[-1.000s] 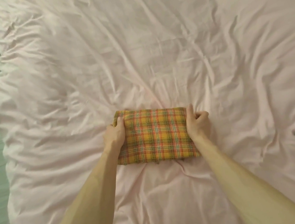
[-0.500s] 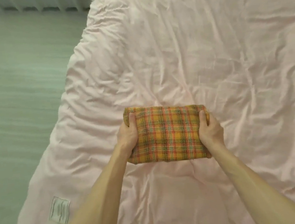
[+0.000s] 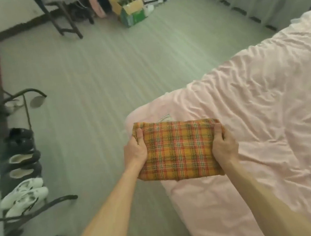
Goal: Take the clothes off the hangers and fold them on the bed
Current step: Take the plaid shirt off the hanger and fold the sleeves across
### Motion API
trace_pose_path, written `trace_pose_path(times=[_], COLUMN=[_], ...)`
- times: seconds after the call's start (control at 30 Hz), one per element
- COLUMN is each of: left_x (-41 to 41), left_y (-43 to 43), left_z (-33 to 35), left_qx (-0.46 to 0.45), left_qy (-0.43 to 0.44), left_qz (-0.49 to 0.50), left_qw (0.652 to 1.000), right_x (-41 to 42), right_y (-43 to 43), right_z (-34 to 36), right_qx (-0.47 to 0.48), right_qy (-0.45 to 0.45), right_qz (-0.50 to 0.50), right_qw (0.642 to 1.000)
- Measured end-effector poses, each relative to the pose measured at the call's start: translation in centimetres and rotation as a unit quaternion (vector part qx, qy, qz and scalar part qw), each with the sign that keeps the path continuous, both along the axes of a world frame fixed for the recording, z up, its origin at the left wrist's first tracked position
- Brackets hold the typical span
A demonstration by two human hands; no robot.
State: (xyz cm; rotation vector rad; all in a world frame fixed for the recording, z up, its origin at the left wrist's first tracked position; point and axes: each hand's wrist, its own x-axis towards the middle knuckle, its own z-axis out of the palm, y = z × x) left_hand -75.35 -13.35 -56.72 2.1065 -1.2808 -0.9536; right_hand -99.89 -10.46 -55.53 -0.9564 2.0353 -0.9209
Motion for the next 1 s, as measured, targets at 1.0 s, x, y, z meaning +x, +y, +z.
trace_pose_path(times=[1.0], left_x=[67.9], left_y=[53.7], left_z=[-3.6], left_qx=[0.167], left_qy=[0.015], left_qz=[0.42], left_qw=[0.892], right_x=[75.1], right_y=[32.9], right_z=[-6.5], right_qx=[0.191], right_qy=[-0.028], right_qz=[0.449], right_qw=[0.872])
